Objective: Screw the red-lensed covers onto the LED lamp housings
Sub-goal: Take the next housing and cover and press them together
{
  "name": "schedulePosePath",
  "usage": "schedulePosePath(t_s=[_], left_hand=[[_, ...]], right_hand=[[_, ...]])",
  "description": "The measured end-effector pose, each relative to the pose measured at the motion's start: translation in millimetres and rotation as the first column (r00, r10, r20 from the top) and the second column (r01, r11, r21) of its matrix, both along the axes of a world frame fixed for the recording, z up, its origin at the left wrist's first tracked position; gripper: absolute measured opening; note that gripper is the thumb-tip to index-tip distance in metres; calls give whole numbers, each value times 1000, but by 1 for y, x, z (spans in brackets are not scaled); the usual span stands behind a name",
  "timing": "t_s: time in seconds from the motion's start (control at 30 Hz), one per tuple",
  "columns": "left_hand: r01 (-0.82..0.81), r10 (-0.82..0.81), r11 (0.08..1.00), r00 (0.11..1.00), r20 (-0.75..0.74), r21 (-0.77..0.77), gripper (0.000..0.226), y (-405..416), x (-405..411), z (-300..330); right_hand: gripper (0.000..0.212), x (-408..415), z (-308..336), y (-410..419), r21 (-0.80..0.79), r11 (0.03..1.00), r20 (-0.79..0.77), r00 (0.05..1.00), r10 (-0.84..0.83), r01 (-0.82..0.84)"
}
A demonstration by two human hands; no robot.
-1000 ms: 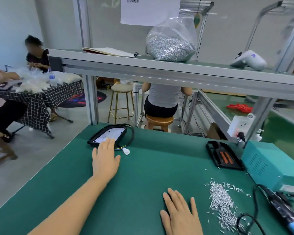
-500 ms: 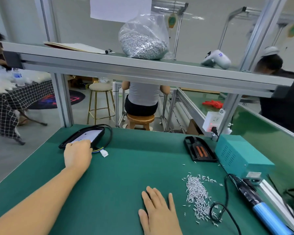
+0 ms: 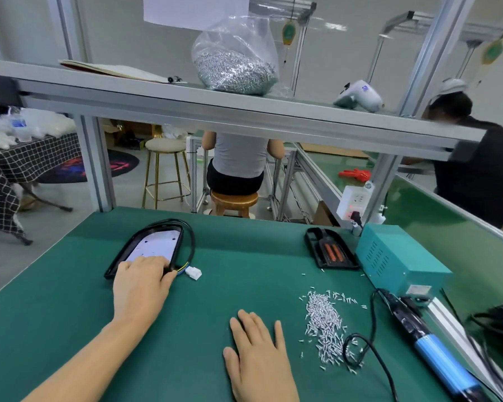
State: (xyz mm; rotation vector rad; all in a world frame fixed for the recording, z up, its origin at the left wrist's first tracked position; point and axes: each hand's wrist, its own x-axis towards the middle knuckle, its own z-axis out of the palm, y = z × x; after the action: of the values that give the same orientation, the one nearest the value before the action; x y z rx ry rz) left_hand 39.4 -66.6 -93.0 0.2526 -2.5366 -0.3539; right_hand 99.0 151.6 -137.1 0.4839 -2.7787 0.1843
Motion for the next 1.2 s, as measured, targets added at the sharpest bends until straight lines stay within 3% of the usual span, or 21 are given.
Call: schedulePosePath(t_s=[0.17, 0.33, 0.5, 0.63, 0.73, 0.87, 1.1, 1.2], left_hand=[[32, -34, 999, 998, -59, -28, 16, 13, 6, 0], [35, -38, 999, 996, -82, -30, 16, 21, 12, -3], [92, -91, 996, 987, -129, 3, 16, 31, 19, -5], [136, -133, 991, 981, -138, 13, 17, 42, 24, -2], [155, -148, 987, 982, -116, 49, 17, 45, 30, -1], [142, -127, 985, 982, -143, 99, 18, 47, 38, 2], [70, -28, 932, 992, -124, 355, 10, 19, 35, 13], [-81, 118, 861, 992, -43, 503, 31, -1, 29, 12]], right_hand=[[46, 4, 2, 3, -5, 1000, 91, 996, 17, -16], [41, 6, -2, 2, 27, 999, 10, 1000, 26, -27], [40, 7, 2, 0, 20, 1000, 63, 998, 21, -22], [44, 8, 8, 3, -26, 999, 139, 989, 44, -41], [55, 3, 5, 4, -91, 990, 304, 943, 132, -110], [56, 1, 0, 4, -89, 993, 306, 946, 105, -81], [55, 3, -1, 6, -82, 994, 360, 928, 97, -73], [55, -2, 8, 3, -126, 991, 385, 919, 85, -39]])
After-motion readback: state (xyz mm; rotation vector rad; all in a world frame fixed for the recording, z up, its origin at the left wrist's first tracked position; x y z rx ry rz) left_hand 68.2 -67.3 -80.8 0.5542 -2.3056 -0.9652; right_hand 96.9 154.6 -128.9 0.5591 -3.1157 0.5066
